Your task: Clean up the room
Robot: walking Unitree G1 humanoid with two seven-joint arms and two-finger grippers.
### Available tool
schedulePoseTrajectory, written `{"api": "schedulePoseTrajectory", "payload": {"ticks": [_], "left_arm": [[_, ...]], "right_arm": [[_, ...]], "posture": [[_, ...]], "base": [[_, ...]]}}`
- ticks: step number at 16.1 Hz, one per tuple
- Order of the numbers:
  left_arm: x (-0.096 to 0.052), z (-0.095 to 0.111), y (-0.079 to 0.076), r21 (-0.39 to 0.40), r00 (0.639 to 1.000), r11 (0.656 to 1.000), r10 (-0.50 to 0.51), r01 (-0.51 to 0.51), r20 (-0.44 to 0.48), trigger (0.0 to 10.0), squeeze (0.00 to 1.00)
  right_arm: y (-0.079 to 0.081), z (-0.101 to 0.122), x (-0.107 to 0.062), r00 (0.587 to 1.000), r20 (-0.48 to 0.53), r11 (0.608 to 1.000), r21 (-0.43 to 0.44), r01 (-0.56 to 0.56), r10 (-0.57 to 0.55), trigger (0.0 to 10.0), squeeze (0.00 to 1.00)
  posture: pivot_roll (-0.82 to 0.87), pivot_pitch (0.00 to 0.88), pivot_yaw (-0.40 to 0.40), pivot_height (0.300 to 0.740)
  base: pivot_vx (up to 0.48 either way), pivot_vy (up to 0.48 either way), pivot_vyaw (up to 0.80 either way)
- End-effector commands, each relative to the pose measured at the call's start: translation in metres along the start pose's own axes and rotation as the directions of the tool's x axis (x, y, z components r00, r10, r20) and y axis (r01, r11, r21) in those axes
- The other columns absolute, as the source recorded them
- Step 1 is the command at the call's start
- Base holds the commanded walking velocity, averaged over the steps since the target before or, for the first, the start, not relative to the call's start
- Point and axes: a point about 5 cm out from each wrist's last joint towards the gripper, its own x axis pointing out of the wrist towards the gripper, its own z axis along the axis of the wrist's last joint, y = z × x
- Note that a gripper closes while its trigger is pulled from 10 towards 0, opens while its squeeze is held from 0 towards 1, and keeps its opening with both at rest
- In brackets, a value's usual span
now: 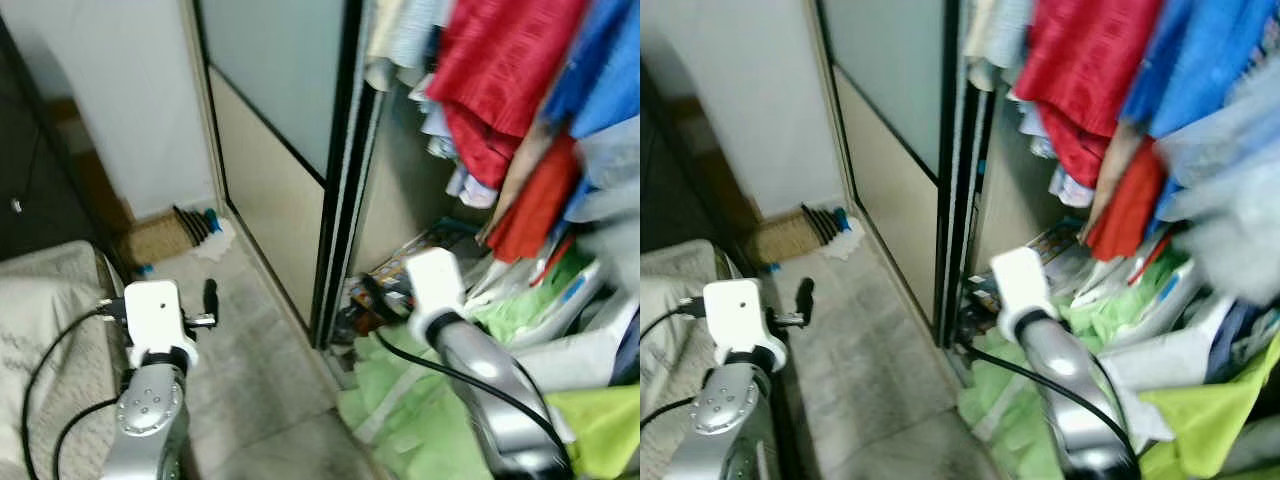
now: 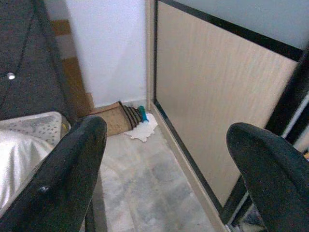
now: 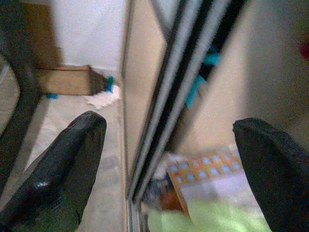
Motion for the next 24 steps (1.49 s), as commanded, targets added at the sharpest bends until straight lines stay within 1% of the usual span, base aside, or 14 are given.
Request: {"api": "schedulePoseTrajectory", "payload": {"ticks": [1, 3, 6, 7, 8, 11, 13, 14, 16, 18, 19, 20, 22, 24], "left_arm": [[0.0, 0.008, 0.0, 0.038, 0.998, 0.999, -0.014, 0.012, 0.054, 10.0, 0.0], [0.001, 0.005, 0.006, 0.088, 0.998, 0.996, -0.004, -0.001, 0.056, 10.0, 0.0], [-0.002, 0.002, 0.012, 0.112, 0.999, 0.994, 0.012, -0.017, 0.052, 10.0, 0.0], [-0.003, -0.004, 0.009, 0.097, 1.0, 0.995, 0.008, -0.01, 0.024, 10.0, 0.0], [-0.003, -0.007, 0.007, 0.086, 1.0, 0.996, 0.005, -0.006, 0.013, 10.0, 0.0], [0.003, -0.006, -0.001, 0.09, 0.999, 0.995, -0.043, 0.042, 0.017, 10.0, 0.0], [0.01, -0.004, 0.001, 0.093, 0.998, 0.994, -0.055, 0.053, 0.02, 10.0, 0.0], [0.013, -0.001, 0.003, 0.096, 0.997, 0.993, -0.067, 0.064, 0.027, 10.0, 0.0], [0.018, 0.002, 0.003, 0.098, 0.996, 0.993, -0.077, 0.073, 0.034, 10.0, 0.0], [0.017, 0.005, 0.004, 0.081, 0.998, 0.996, -0.042, 0.039, 0.035, 10.0, 0.0], [0.016, 0.006, 0.004, 0.09, 0.997, 0.995, -0.058, 0.053, 0.054, 10.0, 0.0], [0.014, 0.004, 0.003, 0.082, 0.997, 0.995, -0.065, 0.061, 0.049, 10.0, 0.0], [0.011, 0.002, 0.004, 0.047, 0.997, 0.997, -0.064, 0.062, 0.038, 10.0, 0.0], [0.012, 0.002, 0.002, 0.041, 0.997, 0.997, -0.066, 0.064, 0.035, 10.0, 0.0]], "right_arm": [[-0.001, 0.001, 0.003, 1.0, 0.007, 1.0, -0.017, -0.009, 0.009, 10.0, 0.0], [0.003, 0.002, 0.008, 1.0, 0.018, 0.999, -0.03, -0.02, 0.021, 10.0, 0.0], [0.003, 0.005, 0.012, 0.999, 0.045, 1.0, -0.019, -0.011, 0.012, 10.0, 0.0], [0.003, 0.001, 0.014, 0.999, 0.032, 1.0, -0.015, -0.005, 0.005, 10.0, 0.0], [0.002, 0.001, 0.014, 1.0, 0.028, 1.0, -0.011, 0.001, -0.001, 10.0, 0.0], [-0.015, 0.001, 0.011, 0.997, 0.037, 0.997, -0.021, 0.071, -0.071, 10.0, 0.0], [-0.025, -0.001, 0.008, 0.99, 0.043, 0.99, -0.017, 0.137, -0.136, 10.0, 0.0], [-0.028, 0.0, 0.007, 0.986, 0.046, 0.987, -0.005, 0.161, -0.16, 10.0, 0.0], [-0.026, 0.004, 0.005, 0.989, 0.056, 0.99, -0.009, 0.141, -0.141, 10.0, 0.0], [-0.021, 0.002, 0.003, 0.994, 0.048, 0.995, -0.024, 0.096, -0.095, 10.0, 0.0], [-0.021, 0.0, 0.003, 0.994, 0.044, 0.995, -0.02, 0.098, -0.097, 10.0, 0.0], [-0.021, -0.002, 0.003, 0.994, 0.038, 0.995, -0.017, 0.099, -0.099, 10.0, 0.0], [-0.021, 0.002, 0.003, 0.994, 0.046, 0.995, -0.008, 0.099, -0.099, 10.0, 0.0], [-0.023, 0.001, 0.002, 0.993, 0.046, 0.994, -0.012, 0.107, -0.107, 10.0, 0.0]], "posture": [[-0.05, 0.0, -0.091, 0.74], [-0.04, 0.0, -0.072, 0.74], [-0.03, 0.0, -0.081, 0.74], [-0.03, 0.0, -0.101, 0.74], [-0.03, 0.0, -0.1, 0.74], [-0.07, 0.0, -0.062, 0.74], [-0.12, 0.0, -0.017, 0.74], [-0.13, 0.0, -0.014, 0.74], [-0.14, 0.0, -0.028, 0.74], [-0.13, 0.0, -0.041, 0.74], [-0.12, 0.0, -0.052, 0.74], [-0.12, 0.0, -0.055, 0.74], [-0.13, 0.0, -0.04, 0.74], [-0.13, 0.0, -0.033, 0.74]], "base": [[0.0, 0.0, 0.0], [0.0, 0.0, 0.0], [0.0, 0.0, 0.0], [0.0, 0.0, 0.0], [0.0, 0.0, 0.0], [0.0, 0.0, 0.0], [0.0, 0.0, 0.69], [0.0, 0.0, 0.8], [0.0, 0.0, 0.8], [0.0, 0.0, 0.8], [0.0, 0.0, 0.8], [0.0, 0.0, 0.8], [0.0, 0.0, 0.8], [0.0, 0.0, 0.8]]}}
